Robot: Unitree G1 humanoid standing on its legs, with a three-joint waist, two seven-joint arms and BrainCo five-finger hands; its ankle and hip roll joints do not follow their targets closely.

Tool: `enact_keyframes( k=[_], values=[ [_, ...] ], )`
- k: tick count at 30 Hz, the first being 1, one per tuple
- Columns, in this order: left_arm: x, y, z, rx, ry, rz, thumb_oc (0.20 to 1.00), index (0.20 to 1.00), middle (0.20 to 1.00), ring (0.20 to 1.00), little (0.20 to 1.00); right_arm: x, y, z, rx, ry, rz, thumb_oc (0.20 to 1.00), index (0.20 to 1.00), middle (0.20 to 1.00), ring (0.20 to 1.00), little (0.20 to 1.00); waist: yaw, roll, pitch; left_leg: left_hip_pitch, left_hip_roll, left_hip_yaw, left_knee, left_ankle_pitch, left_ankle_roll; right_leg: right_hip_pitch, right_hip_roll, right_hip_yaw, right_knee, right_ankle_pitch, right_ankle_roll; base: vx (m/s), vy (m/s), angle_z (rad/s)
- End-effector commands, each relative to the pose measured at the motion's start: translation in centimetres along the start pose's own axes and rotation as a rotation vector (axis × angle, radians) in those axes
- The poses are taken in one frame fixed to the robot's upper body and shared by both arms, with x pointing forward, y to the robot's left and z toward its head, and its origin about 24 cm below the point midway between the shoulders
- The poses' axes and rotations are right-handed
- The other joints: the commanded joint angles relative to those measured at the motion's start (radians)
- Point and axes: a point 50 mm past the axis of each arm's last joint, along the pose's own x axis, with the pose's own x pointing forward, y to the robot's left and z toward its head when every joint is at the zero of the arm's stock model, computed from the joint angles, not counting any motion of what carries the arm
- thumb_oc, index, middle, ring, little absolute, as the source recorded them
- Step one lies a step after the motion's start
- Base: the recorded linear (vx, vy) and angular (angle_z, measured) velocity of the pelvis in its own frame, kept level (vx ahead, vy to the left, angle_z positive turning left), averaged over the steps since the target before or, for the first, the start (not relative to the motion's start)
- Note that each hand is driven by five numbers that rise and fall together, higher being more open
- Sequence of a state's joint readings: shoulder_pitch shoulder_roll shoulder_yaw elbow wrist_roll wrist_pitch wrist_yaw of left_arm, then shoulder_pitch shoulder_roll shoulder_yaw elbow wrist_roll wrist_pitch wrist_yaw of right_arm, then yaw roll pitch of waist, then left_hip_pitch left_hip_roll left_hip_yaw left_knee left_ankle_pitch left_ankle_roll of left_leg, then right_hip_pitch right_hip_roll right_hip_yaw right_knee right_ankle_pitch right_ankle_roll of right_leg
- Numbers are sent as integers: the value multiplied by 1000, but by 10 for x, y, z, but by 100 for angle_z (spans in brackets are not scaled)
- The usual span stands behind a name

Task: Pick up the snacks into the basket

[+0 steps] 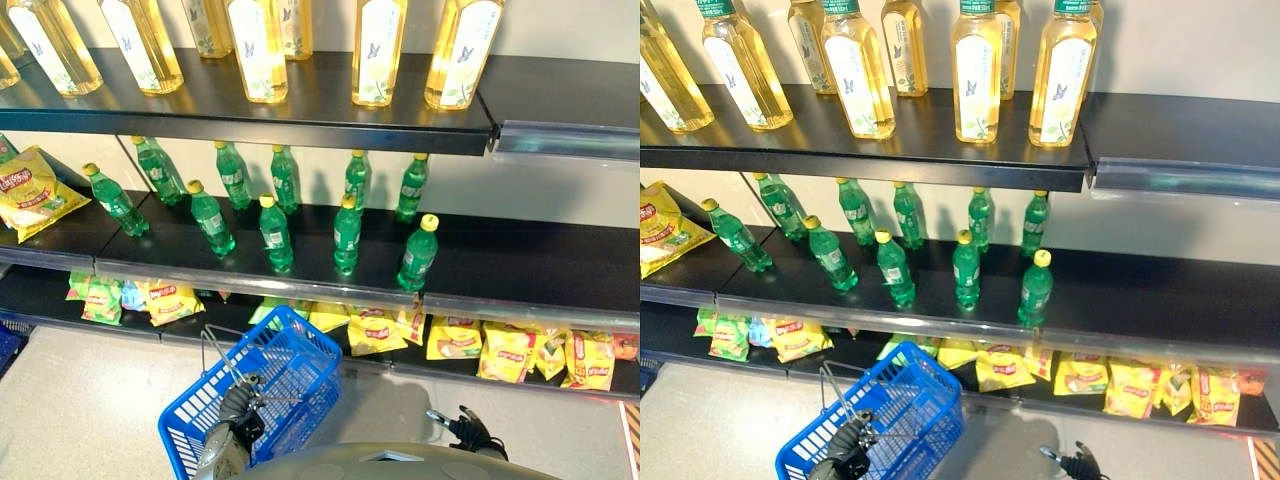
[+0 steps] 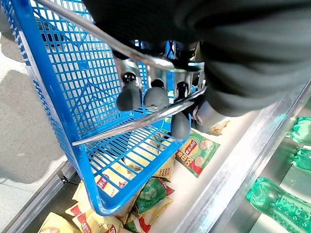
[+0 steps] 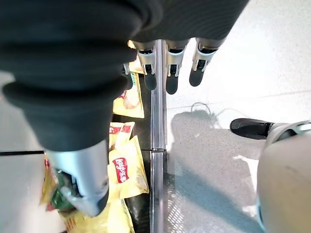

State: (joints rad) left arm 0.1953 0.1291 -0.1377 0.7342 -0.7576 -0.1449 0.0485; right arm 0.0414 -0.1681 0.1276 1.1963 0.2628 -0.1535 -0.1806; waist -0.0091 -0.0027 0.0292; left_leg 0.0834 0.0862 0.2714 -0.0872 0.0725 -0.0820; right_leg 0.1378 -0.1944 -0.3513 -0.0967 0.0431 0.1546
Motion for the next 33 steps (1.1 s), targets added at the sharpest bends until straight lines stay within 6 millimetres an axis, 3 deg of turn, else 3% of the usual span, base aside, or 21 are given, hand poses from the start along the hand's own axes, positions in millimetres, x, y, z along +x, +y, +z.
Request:
enact_keyframes(
  k=[1,20,29,33],
  values=[
    [8,-32,42,-2,-213,-114,200,200,200,200,200,5,11,29,-32,-108,17,1000,1000,1000,1000,1000,9,-6,1,-16,-41,-65,0,-13,26,-8,93,19,9,-27,-29,0,0,0],
    [7,-31,55,42,-280,-106,200,200,200,200,200,2,19,41,-180,-205,66,1000,1000,1000,1000,1000,4,-8,14,-20,-41,-58,0,-17,25,-17,91,26,9,-18,-25,0,0,0],
    [8,-27,58,46,-292,-95,200,200,200,200,200,2,15,40,-167,-204,66,1000,1000,1000,1000,1000,-1,-11,20,-11,-43,-52,0,-22,27,-10,87,27,9,-14,-24,0,0,0],
    [7,-28,67,52,-325,-100,200,200,200,200,200,2,12,49,-144,-242,73,1000,1000,1000,1000,1000,0,-9,54,-27,-42,-51,39,-30,34,-54,67,21,116,-39,-26,-40,7,0]
  ],
)
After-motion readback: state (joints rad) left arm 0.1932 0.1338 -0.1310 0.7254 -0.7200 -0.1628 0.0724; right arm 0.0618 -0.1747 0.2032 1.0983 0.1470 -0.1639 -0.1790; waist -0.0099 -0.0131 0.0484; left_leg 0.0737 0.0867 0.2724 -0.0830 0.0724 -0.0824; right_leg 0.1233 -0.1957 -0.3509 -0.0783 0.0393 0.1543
